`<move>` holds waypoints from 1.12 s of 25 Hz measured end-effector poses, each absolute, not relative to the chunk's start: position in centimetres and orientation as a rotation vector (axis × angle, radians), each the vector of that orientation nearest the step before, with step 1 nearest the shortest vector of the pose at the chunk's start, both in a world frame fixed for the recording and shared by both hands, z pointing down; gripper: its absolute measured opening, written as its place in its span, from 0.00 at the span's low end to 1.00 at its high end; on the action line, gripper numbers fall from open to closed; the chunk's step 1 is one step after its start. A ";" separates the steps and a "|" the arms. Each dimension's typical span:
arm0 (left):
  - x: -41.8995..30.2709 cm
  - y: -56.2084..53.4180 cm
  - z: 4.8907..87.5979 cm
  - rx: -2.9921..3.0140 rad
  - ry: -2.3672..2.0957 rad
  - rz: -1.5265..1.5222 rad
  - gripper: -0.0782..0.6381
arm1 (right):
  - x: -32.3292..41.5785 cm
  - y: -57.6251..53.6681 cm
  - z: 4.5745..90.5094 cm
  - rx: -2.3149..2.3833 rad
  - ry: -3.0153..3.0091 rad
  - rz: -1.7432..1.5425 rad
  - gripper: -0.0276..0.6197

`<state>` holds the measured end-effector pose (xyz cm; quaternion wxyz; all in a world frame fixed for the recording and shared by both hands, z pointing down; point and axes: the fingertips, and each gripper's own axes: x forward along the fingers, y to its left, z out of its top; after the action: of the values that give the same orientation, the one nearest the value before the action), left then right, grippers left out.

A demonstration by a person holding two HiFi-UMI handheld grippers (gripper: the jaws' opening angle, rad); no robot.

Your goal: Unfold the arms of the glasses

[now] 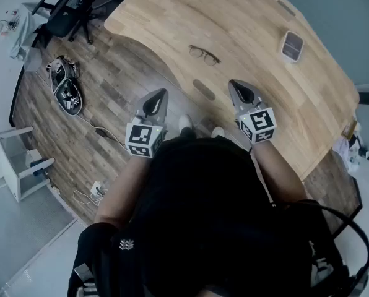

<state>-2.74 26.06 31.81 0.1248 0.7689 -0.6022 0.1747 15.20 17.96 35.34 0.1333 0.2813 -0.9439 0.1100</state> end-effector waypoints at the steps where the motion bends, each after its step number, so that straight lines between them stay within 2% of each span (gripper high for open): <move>1: -2.7 26.1 31.9 2.242 -1.760 0.518 0.12 | 15.1 17.9 35.5 0.811 -2.744 0.320 0.05; 14: -4.2 22.0 33.9 2.314 -1.701 0.443 0.12 | 12.5 15.8 36.7 0.796 -2.709 0.304 0.04; 28: -10.8 8.5 37.0 2.616 -1.203 0.532 0.12 | 1.5 7.4 39.4 1.043 -2.439 0.301 0.05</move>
<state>-10.81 8.49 37.01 0.1065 0.8883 -0.4086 0.1805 1.53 7.37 39.38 0.2341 0.3798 -0.8882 0.1097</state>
